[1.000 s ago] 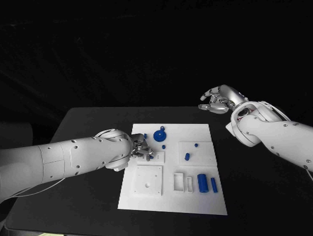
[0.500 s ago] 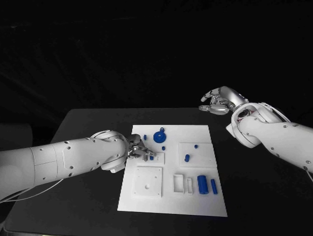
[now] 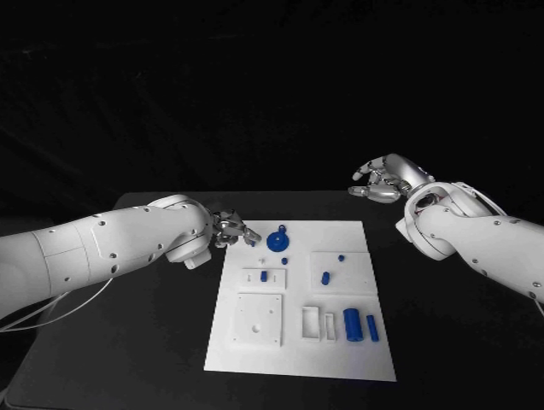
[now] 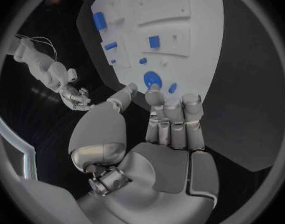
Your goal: Assemble the parts on the task board
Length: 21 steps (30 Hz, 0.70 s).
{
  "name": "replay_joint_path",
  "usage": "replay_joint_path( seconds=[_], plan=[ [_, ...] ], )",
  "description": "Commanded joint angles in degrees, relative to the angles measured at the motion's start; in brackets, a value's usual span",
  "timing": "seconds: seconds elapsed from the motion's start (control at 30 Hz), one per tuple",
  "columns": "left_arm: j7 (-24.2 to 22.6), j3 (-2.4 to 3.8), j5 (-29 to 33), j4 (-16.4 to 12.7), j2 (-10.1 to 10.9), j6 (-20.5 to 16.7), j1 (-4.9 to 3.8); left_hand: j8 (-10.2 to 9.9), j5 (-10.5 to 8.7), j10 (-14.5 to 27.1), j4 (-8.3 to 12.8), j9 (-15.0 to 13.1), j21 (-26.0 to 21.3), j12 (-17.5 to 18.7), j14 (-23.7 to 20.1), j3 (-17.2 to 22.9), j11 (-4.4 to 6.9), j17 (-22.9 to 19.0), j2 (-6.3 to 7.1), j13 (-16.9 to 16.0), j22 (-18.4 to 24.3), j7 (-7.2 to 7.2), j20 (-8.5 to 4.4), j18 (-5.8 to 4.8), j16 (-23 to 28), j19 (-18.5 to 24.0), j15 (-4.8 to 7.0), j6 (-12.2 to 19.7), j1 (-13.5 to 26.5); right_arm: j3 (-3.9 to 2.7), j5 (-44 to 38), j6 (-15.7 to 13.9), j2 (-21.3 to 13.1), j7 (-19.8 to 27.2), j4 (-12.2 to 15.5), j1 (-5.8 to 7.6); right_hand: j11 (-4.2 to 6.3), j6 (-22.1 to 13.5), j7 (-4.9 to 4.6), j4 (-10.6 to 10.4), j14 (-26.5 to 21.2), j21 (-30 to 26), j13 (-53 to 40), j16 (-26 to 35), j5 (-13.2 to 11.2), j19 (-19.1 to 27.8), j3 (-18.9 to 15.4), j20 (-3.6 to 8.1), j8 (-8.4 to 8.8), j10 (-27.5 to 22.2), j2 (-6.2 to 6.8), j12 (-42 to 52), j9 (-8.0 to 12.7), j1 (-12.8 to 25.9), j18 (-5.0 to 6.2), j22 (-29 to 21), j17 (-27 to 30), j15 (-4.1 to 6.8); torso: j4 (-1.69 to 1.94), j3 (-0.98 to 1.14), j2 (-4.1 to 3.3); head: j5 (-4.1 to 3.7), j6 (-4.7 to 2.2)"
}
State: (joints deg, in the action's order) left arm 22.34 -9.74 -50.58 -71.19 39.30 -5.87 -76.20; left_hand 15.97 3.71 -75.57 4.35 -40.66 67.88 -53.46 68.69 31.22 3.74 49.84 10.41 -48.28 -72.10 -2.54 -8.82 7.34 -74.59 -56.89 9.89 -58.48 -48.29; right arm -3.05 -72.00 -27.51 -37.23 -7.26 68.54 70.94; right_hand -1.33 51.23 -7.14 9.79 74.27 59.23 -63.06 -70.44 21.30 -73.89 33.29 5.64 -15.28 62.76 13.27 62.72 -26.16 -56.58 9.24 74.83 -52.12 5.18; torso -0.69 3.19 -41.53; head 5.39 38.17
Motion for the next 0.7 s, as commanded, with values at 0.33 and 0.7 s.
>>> replay_joint_path(
  seconds=[0.33,0.7],
  plan=[
    [-1.4,0.15,-3.4,12.8,-7.0,4.7,-0.96,-0.9,1.6,0.4,0.5,0.1,-0.6,0.6,-0.1,-1.1,-0.89,0.0,-1.26,0.1,0.2,-1.17,-5.22,-0.07,0.6,0.4,-0.87,2.3,-0.3,-0.02,0.1,0.4,0.3,0.3,0.0,0.0,0.04,-0.5,-0.71,0.0,0.1,-0.2,0.1,0.2,0.3,0.1,-0.2,0.31,-0.27,-0.5,-0.58,0.4,0.0,0.1,5.76,0.1,-0.1,-0.12,0.02,-0.03,-0.1,0.12,-0.28],
    [-1.9,0.1,-4.7,19.6,-11.0,7.3,-0.29,-1.8,-0.22,0.9,-2.9,0.2,-1.1,0.8,-0.4,-1.0,-1.43,0.3,1.53,0.0,0.4,-1.74,-5.01,-0.09,0.9,0.6,-1.4,4.2,1.7,-0.02,0.1,0.4,0.5,0.4,0.0,0.0,0.04,-0.5,-0.71,0.0,0.1,-0.3,0.1,0.2,0.3,0.1,-0.2,0.32,-0.25,-0.5,-0.6,0.4,0.0,0.0,5.76,0.1,-0.1,-0.12,-0.29,-0.05,-0.34,0.21,-0.23]
  ],
)
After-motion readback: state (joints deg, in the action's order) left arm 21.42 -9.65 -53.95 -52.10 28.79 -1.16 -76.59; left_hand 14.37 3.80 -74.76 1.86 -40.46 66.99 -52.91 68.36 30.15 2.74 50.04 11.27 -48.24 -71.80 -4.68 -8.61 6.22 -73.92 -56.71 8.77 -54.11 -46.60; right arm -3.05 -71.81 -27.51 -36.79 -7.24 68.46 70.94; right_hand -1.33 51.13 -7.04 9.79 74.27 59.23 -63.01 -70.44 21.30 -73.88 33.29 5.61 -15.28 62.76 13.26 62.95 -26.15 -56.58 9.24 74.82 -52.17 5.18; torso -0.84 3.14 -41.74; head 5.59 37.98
